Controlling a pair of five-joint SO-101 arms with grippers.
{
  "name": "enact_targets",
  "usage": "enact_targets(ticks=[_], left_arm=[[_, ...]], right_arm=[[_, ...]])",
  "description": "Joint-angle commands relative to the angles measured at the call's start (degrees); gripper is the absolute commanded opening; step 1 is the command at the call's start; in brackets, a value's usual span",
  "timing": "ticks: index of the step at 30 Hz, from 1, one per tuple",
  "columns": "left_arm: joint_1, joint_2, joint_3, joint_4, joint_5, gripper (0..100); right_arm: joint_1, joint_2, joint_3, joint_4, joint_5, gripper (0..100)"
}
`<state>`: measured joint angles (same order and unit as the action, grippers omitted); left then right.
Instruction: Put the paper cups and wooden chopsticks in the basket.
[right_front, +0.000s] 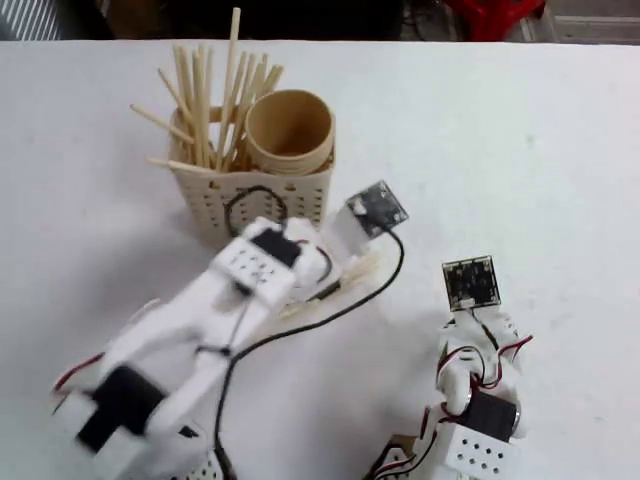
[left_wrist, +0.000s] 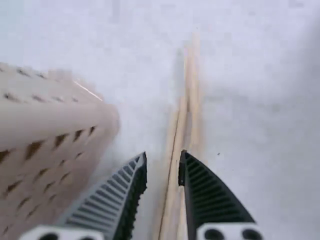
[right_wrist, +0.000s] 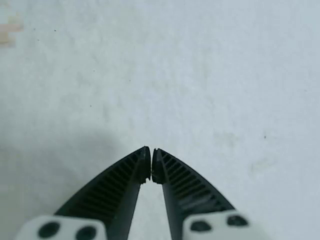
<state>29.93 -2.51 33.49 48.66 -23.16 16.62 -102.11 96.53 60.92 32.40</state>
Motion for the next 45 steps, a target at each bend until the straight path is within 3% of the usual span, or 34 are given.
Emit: enact_targets(ticks=[1, 7, 13, 26, 34, 37, 39, 45], left_arm=[[1.5, 4.7, -3.8, -1.1, 0.5, 12], [2.1, 7.3, -3.5, 0.6, 0.7, 12], [5.1, 1.0, -2.0, 3.4, 0.8, 12], [7.3, 3.8, 1.4, 0.0, 0.8, 12], [7.1, 14.8, -9.8, 8.4, 0.8, 12], [7.1, 16.7, -12.0, 10.5, 0.8, 6], [7.1, 16.9, -12.4, 10.6, 0.8, 2], [7.2, 12.0, -11.9, 10.9, 0.8, 2]], right_arm=[[0.4, -0.5, 0.4, 0.1, 0.2, 2.5], [0.4, -0.5, 0.4, 0.1, 0.2, 2.5], [0.4, -0.5, 0.4, 0.1, 0.2, 2.5], [0.4, -0.5, 0.4, 0.1, 0.2, 2.5], [0.4, -0.5, 0.4, 0.1, 0.2, 2.5], [0.4, -0.5, 0.4, 0.1, 0.2, 2.5], [0.4, -0.5, 0.4, 0.1, 0.2, 2.5], [0.4, -0.5, 0.4, 0.1, 0.2, 2.5]])
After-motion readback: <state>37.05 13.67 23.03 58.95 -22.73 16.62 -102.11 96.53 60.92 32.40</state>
